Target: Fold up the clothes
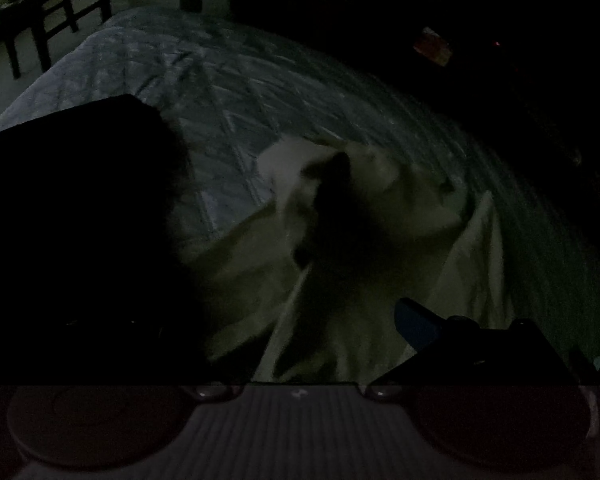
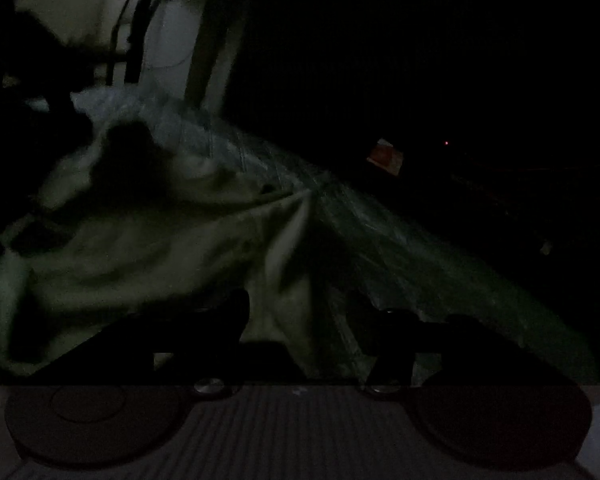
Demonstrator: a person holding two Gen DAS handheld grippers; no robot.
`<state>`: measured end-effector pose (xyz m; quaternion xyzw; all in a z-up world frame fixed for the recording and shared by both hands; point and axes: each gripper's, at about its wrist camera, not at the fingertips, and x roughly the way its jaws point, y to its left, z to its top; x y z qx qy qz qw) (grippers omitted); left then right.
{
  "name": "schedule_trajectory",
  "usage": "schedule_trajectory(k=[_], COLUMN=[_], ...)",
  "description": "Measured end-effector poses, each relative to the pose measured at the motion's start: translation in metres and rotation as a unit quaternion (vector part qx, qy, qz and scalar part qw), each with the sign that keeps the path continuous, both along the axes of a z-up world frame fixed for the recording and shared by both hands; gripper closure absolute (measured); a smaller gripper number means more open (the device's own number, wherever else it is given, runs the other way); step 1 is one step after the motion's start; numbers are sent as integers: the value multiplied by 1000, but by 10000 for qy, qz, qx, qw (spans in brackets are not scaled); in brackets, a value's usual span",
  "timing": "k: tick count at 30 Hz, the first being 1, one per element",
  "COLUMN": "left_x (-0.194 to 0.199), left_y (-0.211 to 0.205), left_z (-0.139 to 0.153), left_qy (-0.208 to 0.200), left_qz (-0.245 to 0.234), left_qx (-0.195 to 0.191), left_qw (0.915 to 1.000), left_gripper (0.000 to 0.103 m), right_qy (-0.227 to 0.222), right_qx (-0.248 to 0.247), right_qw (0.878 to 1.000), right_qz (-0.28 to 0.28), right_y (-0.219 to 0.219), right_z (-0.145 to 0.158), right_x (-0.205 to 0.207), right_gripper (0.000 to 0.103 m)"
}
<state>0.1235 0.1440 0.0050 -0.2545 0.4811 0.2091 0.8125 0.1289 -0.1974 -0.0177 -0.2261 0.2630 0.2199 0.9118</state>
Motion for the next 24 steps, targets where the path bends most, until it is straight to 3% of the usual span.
schedule_trajectory(k=[3, 7, 11, 12, 13, 14, 17, 19, 21, 24], left_x=[1, 1, 1, 1, 2, 2, 2, 2, 2, 2], left_y=[-5, -7, -8, -8, -8, -8, -9, -10, -11, -11], left_z=[-3, -5, -5, -5, -5, -6, -6, -7, -8, -9], left_qy=[28, 47, 54, 58, 64, 70, 69, 70, 77, 82], left_qz=[-81, -119, -130, -133, -135, -136, -148, -167, -178, -193], left_qx=[12, 14, 23, 24, 27, 29, 32, 41, 41, 48], left_qw=[10000, 9999, 9999, 9999, 9999, 9999, 9999, 9998, 9998, 9998], left_gripper=[1, 1, 1, 1, 1, 1, 1, 1, 1, 1], right_qy=[126, 482, 815, 906, 991, 1010, 935, 1129, 1396, 1576], right_qx=[-249, -101, -309, -357, -391, -334, 379, 1214, 2059, 2715], right_qw=[9996, 9986, 9959, 9950, 9942, 9943, 9937, 9778, 9443, 8894], right_qz=[6, 175, 248, 228, 148, 28, -482, -1283, -2157, -3323], right_y=[11, 20, 33, 35, 36, 34, 15, -15, -50, -91], right_z=[-11, -20, -34, -38, -40, -38, -25, -24, -27, -41], right_x=[12, 25, 35, 38, 42, 45, 49, 57, 65, 63], right_gripper=[44, 47, 47, 51, 96, 101, 102, 101, 101, 100])
